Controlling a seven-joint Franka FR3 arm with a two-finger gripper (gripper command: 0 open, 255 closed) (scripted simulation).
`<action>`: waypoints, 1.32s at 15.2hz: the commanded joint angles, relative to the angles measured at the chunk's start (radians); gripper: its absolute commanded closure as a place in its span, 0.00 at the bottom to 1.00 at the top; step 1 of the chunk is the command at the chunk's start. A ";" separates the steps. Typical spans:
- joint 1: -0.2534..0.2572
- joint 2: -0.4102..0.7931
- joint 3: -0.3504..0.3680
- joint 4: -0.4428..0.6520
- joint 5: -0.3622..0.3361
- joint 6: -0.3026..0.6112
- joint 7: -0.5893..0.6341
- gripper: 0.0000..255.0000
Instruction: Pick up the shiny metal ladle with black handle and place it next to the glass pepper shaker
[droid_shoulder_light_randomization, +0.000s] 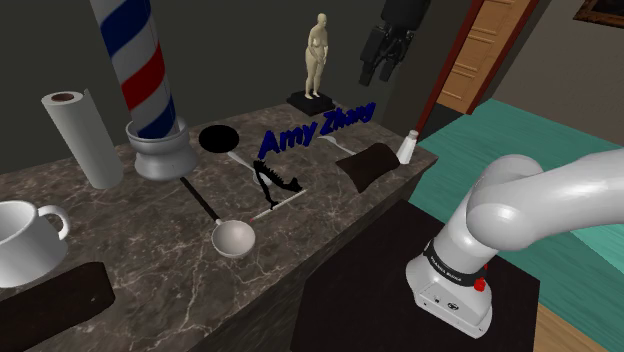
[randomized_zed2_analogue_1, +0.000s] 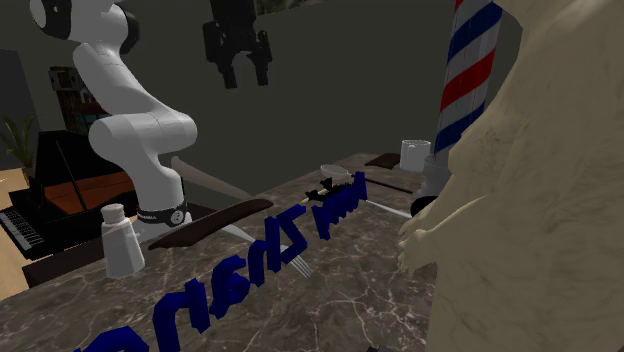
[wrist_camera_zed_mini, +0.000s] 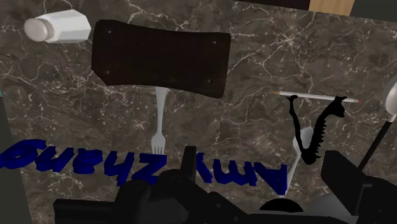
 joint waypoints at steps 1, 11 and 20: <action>0.000 0.000 0.000 0.000 0.000 0.000 0.000 0.00; 0.055 0.123 0.194 -0.099 0.106 0.248 0.204 0.00; 0.079 0.356 0.375 -0.070 0.138 0.479 0.398 0.00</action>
